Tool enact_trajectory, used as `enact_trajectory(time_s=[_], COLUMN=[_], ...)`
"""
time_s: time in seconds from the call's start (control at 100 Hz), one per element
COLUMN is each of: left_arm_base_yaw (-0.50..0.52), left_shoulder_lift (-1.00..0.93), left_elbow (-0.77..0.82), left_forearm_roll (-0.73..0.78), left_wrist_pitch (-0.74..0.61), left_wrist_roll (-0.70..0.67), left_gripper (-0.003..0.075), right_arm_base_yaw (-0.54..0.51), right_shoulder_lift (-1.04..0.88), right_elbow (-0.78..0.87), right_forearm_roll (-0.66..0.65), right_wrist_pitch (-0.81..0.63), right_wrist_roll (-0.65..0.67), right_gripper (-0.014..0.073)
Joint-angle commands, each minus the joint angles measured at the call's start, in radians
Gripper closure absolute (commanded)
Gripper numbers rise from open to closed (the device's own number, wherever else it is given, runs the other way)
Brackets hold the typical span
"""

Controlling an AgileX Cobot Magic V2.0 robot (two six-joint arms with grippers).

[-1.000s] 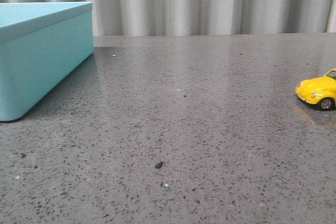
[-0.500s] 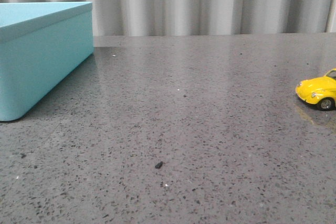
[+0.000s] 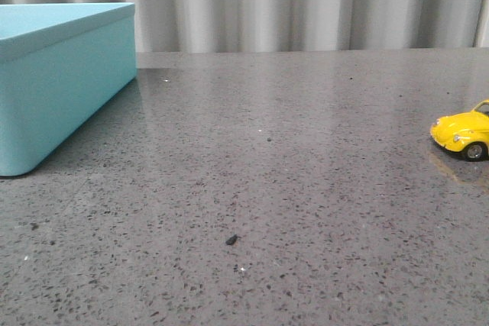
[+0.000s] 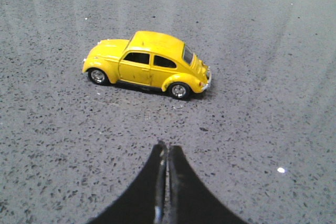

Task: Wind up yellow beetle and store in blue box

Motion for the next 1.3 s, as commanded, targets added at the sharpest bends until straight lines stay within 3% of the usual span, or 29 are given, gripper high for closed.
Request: enact_trajectory(time_s=[0.0, 0.78, 1.29], left_arm_base_yaw=[0.003, 0.003, 0.003], left_shoulder_lift=[-0.033, -0.033, -0.033], left_elbow=[0.027, 0.027, 0.027], left_forearm_roll=[-0.016, -0.016, -0.016], left_wrist_pitch=[-0.041, -0.039, -0.039], left_wrist_roll=[-0.005, -0.005, -0.005], left_gripper=[0.0741, 0.0741, 0.0741], right_arm_base_yaw=[-0.001, -0.001, -0.001], right_shoulder_lift=[-0.014, -0.014, -0.014], right_elbow=[0.026, 0.026, 0.026], right_forearm_roll=[0.006, -0.035, -0.007], right_wrist_pitch=[-0.032, -0.032, -0.199], right_wrist_roll=[-0.013, -0.013, -0.013], right_gripper=[0.0636, 0.0636, 0.0636])
